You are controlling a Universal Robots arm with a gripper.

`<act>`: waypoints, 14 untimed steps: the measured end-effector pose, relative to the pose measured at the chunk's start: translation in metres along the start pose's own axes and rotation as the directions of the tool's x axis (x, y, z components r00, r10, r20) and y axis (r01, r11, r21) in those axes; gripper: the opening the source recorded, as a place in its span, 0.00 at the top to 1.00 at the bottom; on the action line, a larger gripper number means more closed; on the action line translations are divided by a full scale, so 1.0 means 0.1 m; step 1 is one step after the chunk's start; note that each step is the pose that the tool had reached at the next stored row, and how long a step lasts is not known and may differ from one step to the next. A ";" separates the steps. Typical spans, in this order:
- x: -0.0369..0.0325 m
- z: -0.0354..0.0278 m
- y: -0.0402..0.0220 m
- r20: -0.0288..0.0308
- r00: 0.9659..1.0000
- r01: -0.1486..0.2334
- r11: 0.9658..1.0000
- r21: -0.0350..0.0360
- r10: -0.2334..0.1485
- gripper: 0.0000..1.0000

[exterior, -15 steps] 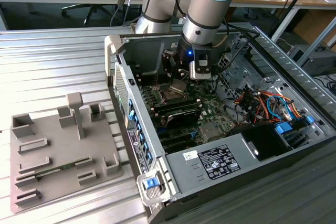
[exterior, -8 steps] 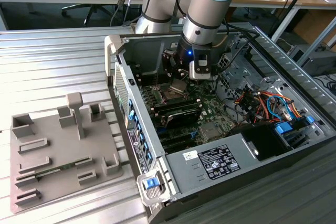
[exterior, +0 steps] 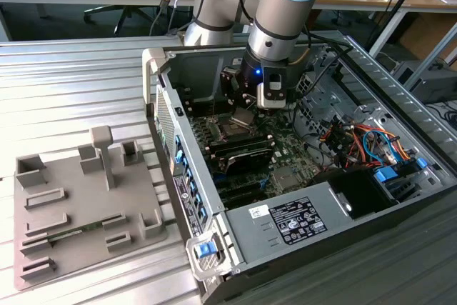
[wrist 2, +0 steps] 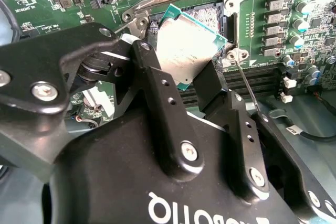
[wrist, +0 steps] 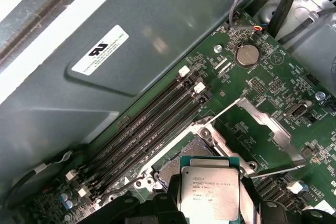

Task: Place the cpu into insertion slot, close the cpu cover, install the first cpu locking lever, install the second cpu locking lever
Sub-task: 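Place the cpu into insertion slot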

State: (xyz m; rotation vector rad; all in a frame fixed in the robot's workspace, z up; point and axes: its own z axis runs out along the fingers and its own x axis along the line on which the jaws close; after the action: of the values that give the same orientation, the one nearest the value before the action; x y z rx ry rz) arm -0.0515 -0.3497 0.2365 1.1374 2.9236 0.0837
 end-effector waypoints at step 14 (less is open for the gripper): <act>0.000 0.001 0.000 0.002 0.999 -0.046 0.999 -0.001 0.046 0.47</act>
State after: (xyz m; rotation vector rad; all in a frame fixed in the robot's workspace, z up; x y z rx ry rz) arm -0.0515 -0.3497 0.2364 1.2042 2.8954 0.0835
